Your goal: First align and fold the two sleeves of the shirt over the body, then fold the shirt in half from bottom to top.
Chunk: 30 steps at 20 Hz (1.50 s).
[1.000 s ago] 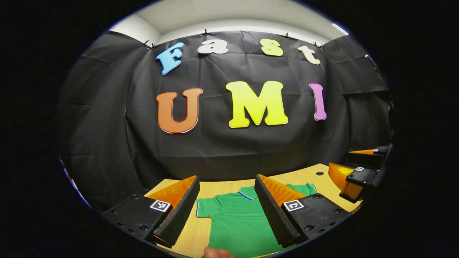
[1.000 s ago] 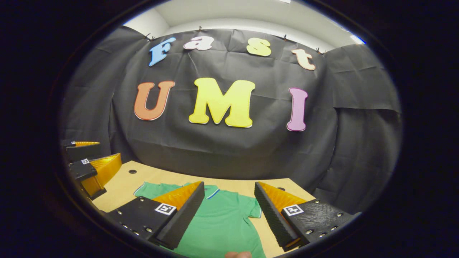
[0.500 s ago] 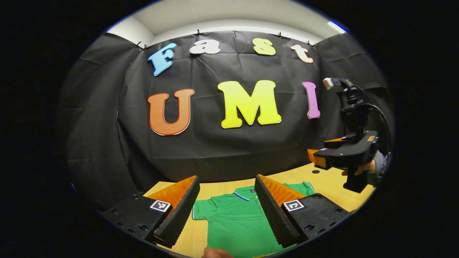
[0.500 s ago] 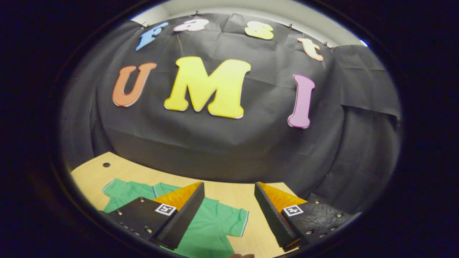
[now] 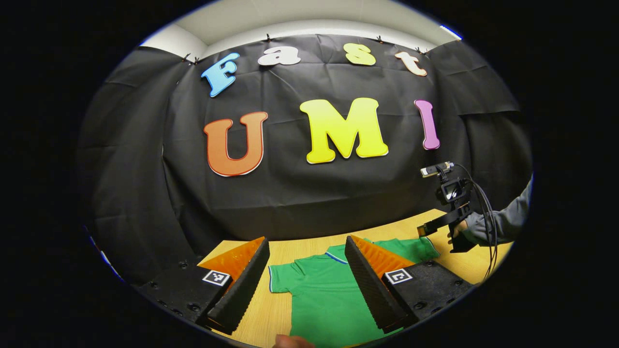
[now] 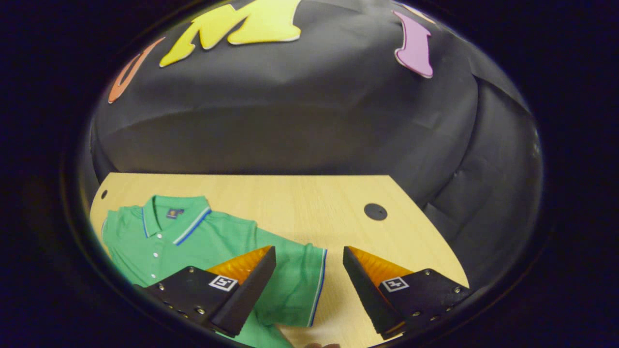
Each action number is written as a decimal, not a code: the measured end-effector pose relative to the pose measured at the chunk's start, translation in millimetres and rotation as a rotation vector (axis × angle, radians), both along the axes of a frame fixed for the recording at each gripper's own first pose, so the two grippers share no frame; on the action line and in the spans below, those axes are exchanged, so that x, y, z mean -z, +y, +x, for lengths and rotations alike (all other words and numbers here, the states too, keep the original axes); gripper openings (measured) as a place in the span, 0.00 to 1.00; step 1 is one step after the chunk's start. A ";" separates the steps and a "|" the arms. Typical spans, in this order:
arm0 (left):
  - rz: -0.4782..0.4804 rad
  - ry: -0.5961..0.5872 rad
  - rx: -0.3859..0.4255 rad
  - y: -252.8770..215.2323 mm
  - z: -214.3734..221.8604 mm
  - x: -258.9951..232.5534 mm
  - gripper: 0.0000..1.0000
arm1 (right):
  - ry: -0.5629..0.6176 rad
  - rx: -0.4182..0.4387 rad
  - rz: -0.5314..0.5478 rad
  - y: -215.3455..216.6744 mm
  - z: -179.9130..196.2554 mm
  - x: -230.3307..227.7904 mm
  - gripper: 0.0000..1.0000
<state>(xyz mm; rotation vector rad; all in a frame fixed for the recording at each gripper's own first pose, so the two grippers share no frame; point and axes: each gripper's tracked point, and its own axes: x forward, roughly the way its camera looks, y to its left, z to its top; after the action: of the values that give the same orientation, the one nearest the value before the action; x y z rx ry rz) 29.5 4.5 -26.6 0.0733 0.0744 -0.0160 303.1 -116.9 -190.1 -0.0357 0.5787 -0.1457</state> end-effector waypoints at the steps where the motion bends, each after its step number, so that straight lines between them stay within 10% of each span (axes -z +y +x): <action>1: -0.002 0.009 0.001 -0.5 0.2 1.8 1.00 | 0.026 0.000 0.003 -1.9 2.1 12.5 0.92; 14: 0.005 0.072 -0.010 -5.4 -6.8 11.3 1.00 | 0.121 -0.014 0.138 7.9 1.1 46.5 0.93; 17: 0.002 0.081 -0.031 -3.7 -18.1 9.5 1.00 | 0.137 -0.011 0.145 9.8 -1.3 45.6 0.81; 22: 0.007 0.095 -0.065 -4.4 -32.2 10.4 1.00 | 0.172 0.013 0.175 14.9 -3.6 45.4 0.03; 30: 0.028 0.092 -0.070 -5.2 -47.5 8.1 0.99 | 0.167 -0.012 0.181 20.6 -6.1 39.8 0.01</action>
<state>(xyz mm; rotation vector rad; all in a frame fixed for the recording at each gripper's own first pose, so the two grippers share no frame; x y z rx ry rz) -18.0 -0.7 -34.7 0.0980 0.1691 0.0521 297.0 -96.3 -229.9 0.1252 0.7567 -0.0780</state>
